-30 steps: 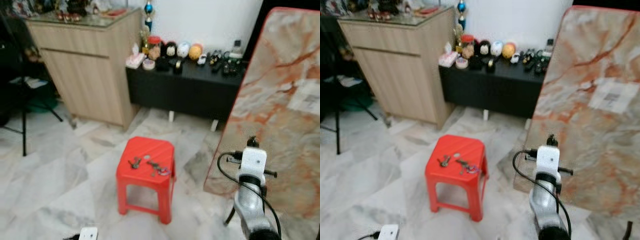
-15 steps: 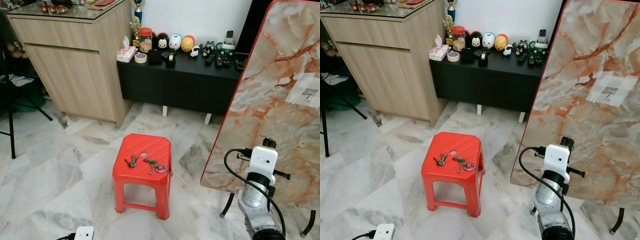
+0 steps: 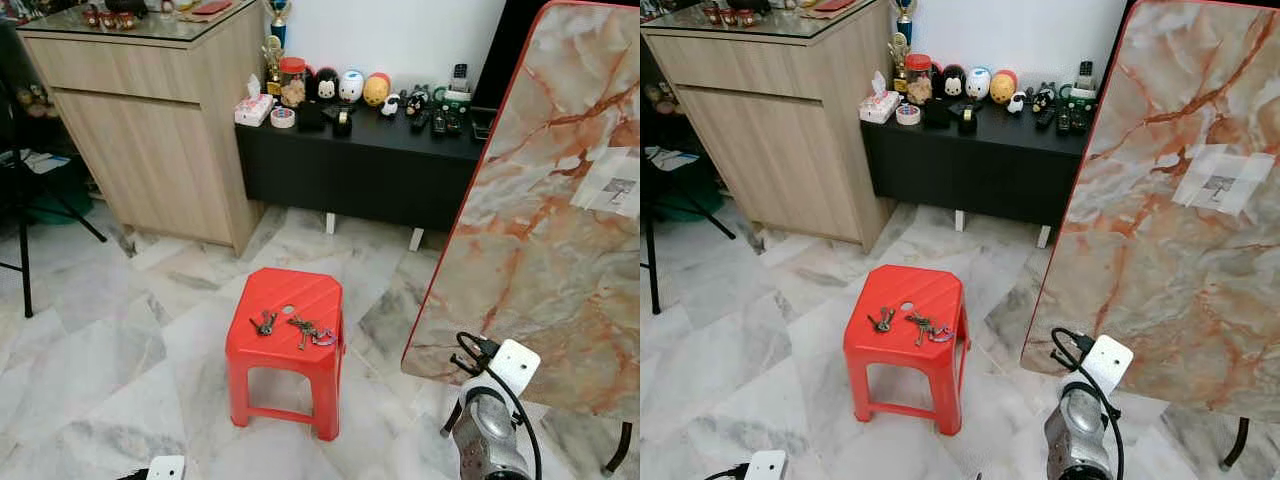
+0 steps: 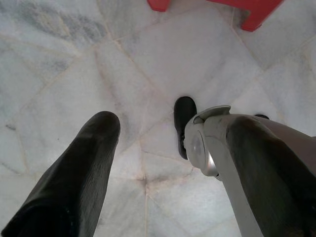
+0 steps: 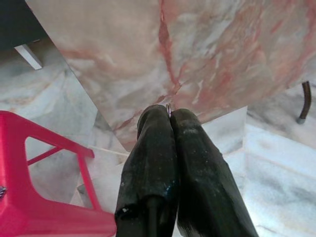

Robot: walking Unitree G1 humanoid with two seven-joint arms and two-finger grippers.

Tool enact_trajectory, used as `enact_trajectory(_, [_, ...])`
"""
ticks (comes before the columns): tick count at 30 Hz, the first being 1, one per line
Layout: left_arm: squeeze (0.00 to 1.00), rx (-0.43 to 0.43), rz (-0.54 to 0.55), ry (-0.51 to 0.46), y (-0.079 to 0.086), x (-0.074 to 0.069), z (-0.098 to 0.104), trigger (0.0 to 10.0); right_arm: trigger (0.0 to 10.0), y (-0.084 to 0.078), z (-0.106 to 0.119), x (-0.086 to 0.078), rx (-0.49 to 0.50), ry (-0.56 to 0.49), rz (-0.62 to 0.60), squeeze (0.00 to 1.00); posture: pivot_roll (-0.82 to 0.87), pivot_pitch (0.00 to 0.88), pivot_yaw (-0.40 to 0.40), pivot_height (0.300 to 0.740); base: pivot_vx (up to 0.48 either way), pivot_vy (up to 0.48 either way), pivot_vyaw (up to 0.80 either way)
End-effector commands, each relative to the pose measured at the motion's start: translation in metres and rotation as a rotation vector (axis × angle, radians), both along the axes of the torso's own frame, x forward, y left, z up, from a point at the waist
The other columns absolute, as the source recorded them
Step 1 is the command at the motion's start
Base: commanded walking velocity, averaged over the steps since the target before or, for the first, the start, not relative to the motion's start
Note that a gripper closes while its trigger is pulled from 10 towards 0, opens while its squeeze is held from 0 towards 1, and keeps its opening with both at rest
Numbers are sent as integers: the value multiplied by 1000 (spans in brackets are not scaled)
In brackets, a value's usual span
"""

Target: Hang keys on a hook

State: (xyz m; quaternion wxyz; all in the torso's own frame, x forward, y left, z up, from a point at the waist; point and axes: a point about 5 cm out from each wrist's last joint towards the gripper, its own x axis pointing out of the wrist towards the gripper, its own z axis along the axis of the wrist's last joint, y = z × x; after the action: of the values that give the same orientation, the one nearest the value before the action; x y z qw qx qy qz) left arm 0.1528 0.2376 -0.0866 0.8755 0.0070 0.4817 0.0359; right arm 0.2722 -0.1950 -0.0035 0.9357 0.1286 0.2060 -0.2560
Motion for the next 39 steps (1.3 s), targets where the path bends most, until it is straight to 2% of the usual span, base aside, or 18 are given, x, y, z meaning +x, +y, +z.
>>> enact_trajectory(1, [0,6,-5,22,2,-6,-2,10000,10000,-15,29,11,-243,-130,-9,0,-4,0,-48,740,0,0,0])
enact_trajectory(2, [0,6,-5,22,2,-6,-2,10000,10000,-15,29,11,-243,-130,-9,0,-4,0,-48,740,0,0,0])
enact_trajectory(7, [0,4,-4,23,2,-7,-2,10000,10000,-34,67,13,-588,-249,-100,0,-4,0,-50,740,0,0,0])
enact_trajectory(10, [0,4,-5,23,2,-8,-2,10000,10000,-36,72,13,-640,-266,-110,0,-4,0,-51,740,0,0,0])
enact_trajectory(13, [0,4,-3,23,2,-8,-3,10000,10000,-37,81,13,-747,-284,-149,0,-5,0,-52,740,0,0,0])
enact_trajectory(19, [0,5,-1,20,2,-8,-3,10000,10000,-38,85,11,-763,-293,-211,0,-5,0,-52,740,0,0,0])
enact_trajectory(23, [0,4,2,19,2,-8,-3,10000,10000,-34,84,14,-727,-310,-169,0,-5,0,-52,740,0,0,0])
enact_trajectory(24, [0,3,2,19,2,-8,-3,10000,10000,-31,82,16,-679,-316,-144,0,-5,0,-52,740,0,0,0])
enact_trajectory(25, [0,3,4,20,2,-8,-3,10000,10000,-24,78,19,-586,-324,-99,0,-7,0,-54,740,0,0,0])
enact_trajectory(26, [0,3,4,20,2,-8,-3,10000,10000,-24,78,19,-586,-324,-99,0,-7,0,-54,740,0,0,0])
enact_trajectory(28, [0,8,3,17,2,-8,-2,10000,10000,-16,69,21,-457,-315,-64,0,-7,0,-54,740,0,0,0])
enact_trajectory(32, [0,13,1,16,1,-7,-2,10000,10000,-16,68,19,-471,-308,-78,0,1,0,-57,740,0,0,0])
enact_trajectory(36, [0,11,-17,3,-10,2,-2,10000,10000,-18,69,19,-469,-309,-80,0,-4,0,-56,740,0,-326,0])
enact_trajectory(39, [0,10,-15,0,-11,3,-2,10000,10000,-19,69,19,-458,-315,-77,0,-4,0,-56,740,0,-382,0])
